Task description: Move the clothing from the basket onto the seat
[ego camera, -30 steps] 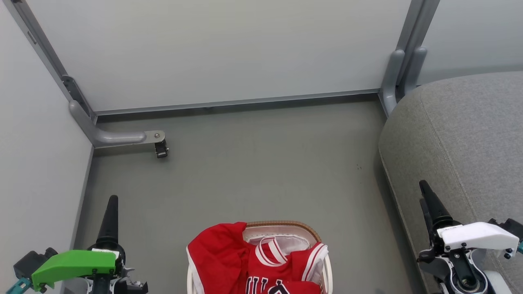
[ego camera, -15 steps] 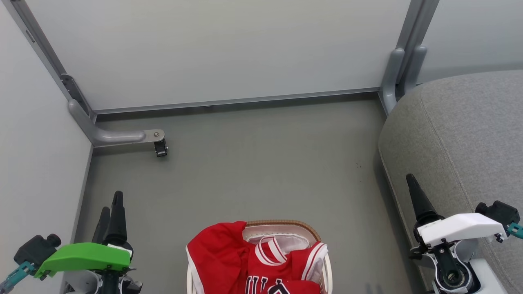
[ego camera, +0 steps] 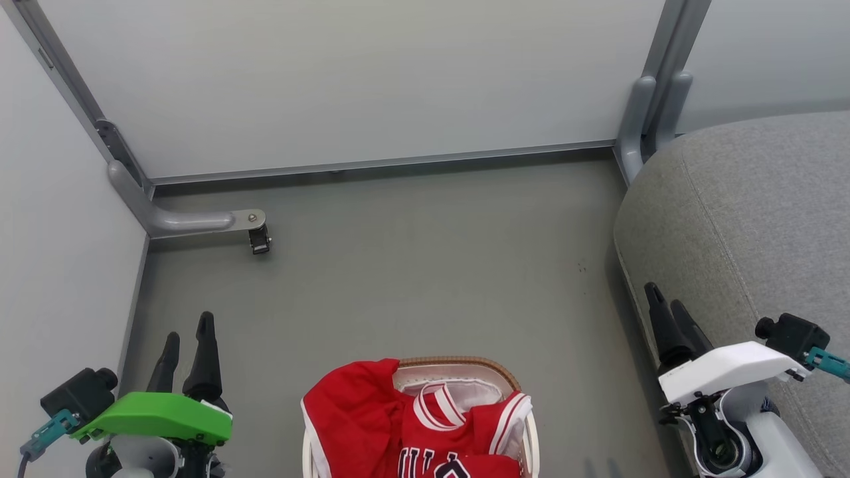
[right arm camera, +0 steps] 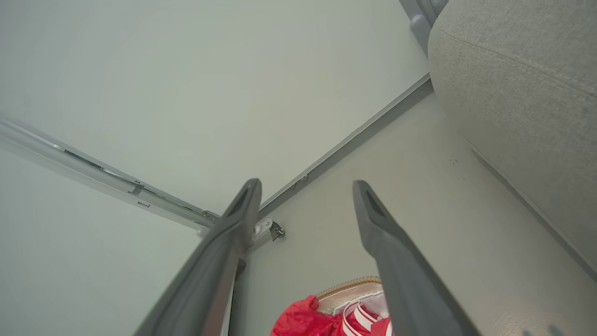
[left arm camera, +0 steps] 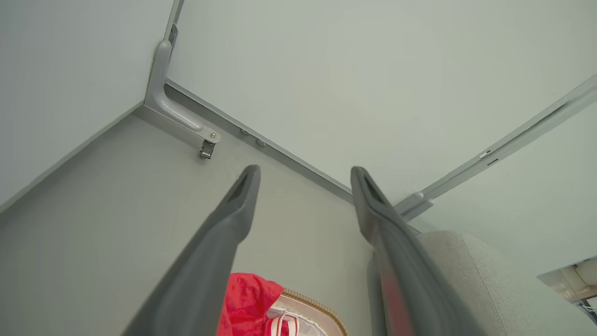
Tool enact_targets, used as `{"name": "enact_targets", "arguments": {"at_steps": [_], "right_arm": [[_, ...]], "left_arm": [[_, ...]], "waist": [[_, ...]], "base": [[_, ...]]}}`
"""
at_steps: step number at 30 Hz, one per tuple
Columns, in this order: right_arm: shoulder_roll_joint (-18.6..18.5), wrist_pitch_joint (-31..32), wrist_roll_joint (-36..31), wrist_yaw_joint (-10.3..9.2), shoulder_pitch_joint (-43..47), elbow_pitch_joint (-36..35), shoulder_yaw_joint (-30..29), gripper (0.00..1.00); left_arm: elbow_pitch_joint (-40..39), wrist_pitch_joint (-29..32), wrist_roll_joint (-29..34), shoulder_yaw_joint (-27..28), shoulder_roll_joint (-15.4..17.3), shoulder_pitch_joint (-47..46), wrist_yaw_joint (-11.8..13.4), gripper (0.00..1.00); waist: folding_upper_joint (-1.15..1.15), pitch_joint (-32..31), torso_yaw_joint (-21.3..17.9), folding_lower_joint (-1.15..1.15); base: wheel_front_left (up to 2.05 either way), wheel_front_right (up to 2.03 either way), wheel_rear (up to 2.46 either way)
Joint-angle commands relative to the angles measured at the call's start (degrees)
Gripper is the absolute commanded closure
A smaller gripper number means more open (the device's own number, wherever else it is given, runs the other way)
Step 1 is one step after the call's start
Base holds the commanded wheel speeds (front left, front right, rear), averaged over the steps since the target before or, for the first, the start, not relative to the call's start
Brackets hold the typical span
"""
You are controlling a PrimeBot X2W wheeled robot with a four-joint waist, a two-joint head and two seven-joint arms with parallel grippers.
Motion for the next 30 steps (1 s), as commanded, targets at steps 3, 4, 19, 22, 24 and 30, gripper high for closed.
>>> {"name": "enact_targets", "arguments": {"at_steps": [3,4,19,22,24,30], "right_arm": [[-0.9,-1.1,-3.4,0.01,-2.0,-0.1,0.8,0.00],[-0.9,-1.2,-4.0,0.01,-2.1,-0.1,0.9,0.00],[-1.3,-3.7,-13.8,0.01,-2.8,1.2,2.9,0.00],[-1.4,-4.2,-15.7,0.01,-2.7,1.5,3.3,0.00],[-1.5,-4.5,-16.9,0.01,-2.7,1.7,3.4,0.00],[-1.6,-5.3,-21.0,0.01,-2.7,2.6,3.9,0.00]], "left_arm": [[-0.2,-1.1,3.7,-0.7,1.2,-2.0,0.4,0.00],[-0.1,-1.2,4.3,-0.8,1.3,-2.1,0.4,0.00],[1.0,-3.7,14.3,-2.5,2.1,-2.0,1.6,0.00],[1.1,-4.2,16.1,-2.5,2.0,-1.8,1.8,0.00],[1.2,-4.5,17.3,-2.7,1.9,-1.6,1.9,0.00],[1.5,-5.4,20.7,-2.5,1.8,-0.8,2.2,0.00]], "waist": [[0.00,0.1,0.0,0.00],[0.00,0.1,0.0,0.00],[0.00,0.2,-0.3,0.00],[0.00,0.2,-0.4,0.00],[0.00,0.2,-0.4,0.00],[0.00,0.3,-0.5,0.00]], "base": [[0.00,0.00,0.00],[0.00,0.00,0.00],[0.00,0.00,0.00],[0.00,0.00,0.00],[0.00,0.00,0.00],[0.00,0.00,0.00]]}}
